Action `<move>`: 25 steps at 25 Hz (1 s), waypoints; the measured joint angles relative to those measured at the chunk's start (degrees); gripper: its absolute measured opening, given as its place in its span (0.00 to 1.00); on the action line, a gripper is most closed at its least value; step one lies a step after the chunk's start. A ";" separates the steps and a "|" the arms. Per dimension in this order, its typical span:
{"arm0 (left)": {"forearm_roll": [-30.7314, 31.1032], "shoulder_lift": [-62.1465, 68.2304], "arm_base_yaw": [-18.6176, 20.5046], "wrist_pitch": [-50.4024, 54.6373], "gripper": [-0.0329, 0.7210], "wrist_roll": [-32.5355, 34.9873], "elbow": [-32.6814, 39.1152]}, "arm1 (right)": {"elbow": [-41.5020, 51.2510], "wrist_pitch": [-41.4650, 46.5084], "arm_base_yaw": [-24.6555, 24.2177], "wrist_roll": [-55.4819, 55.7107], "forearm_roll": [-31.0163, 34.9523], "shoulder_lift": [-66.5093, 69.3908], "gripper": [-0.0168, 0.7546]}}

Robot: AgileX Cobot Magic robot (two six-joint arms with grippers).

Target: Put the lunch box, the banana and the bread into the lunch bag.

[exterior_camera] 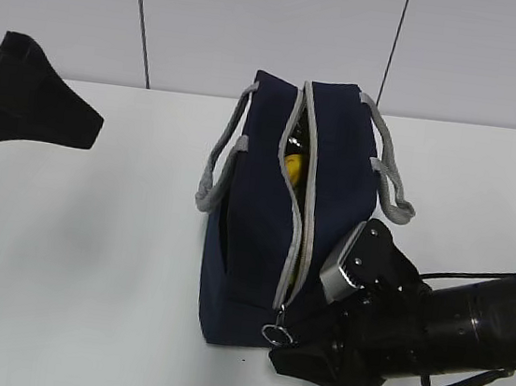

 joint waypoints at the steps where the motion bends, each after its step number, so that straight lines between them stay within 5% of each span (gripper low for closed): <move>1: 0.00 0.00 0.00 0.00 0.62 0.00 0.00 | 0.00 0.00 0.00 -0.12 0.10 0.00 0.30; 8: 0.04 0.00 0.00 0.04 0.62 0.00 0.00 | 0.00 0.00 0.00 -0.34 0.10 0.00 0.24; 14: 0.06 0.00 0.00 0.04 0.62 0.00 0.00 | 0.00 0.00 0.00 3.60 -0.07 0.00 0.01; 25: 0.11 0.00 0.00 0.21 0.52 0.05 0.00 | 0.00 0.10 0.00 19.77 -9.76 -3.04 0.00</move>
